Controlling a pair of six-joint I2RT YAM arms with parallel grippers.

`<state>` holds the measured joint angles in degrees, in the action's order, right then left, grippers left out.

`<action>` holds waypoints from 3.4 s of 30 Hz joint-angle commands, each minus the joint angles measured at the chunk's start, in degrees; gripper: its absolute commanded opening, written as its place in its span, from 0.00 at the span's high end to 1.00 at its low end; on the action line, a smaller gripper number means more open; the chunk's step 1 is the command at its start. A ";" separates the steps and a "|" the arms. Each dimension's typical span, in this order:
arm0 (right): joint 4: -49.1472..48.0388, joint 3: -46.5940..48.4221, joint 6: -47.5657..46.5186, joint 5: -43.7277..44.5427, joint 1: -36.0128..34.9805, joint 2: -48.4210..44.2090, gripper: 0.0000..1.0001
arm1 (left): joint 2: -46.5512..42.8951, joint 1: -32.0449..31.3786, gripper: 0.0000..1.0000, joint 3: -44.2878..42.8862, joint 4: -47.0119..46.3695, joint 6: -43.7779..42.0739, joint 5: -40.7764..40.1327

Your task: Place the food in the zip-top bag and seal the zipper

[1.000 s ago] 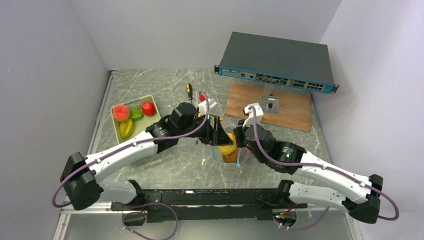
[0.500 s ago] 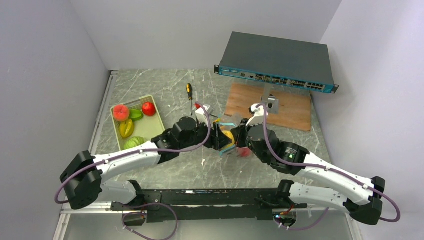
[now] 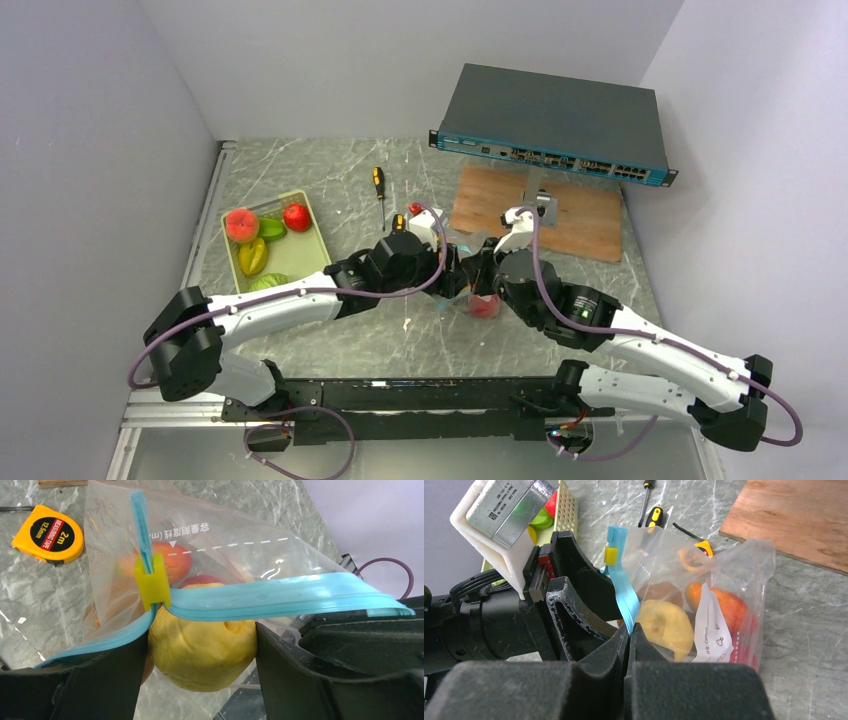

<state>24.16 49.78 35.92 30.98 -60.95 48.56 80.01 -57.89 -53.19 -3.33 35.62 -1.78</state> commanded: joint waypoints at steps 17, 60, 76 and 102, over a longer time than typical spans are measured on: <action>0.38 1.81 -0.23 2.39 -0.23 -3.01 1.00 | -5.12 -0.21 0.01 -10.90 18.12 -2.31 0.26; 7.33 2.76 -8.83 8.80 -0.21 -8.02 1.00 | -21.23 49.50 0.00 -4.55 41.55 -23.27 -17.05; 7.21 1.73 -8.46 7.43 -0.20 -9.79 1.00 | 5.56 61.93 0.02 -20.85 36.07 -30.86 -21.19; 7.35 2.95 -7.71 6.65 -0.22 -8.04 1.00 | 20.56 68.26 0.20 -26.70 38.01 -31.84 -14.52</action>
<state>33.39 50.96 27.64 37.78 -60.95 40.56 101.89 10.11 -77.60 32.53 3.77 -16.32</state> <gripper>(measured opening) 0.007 0.857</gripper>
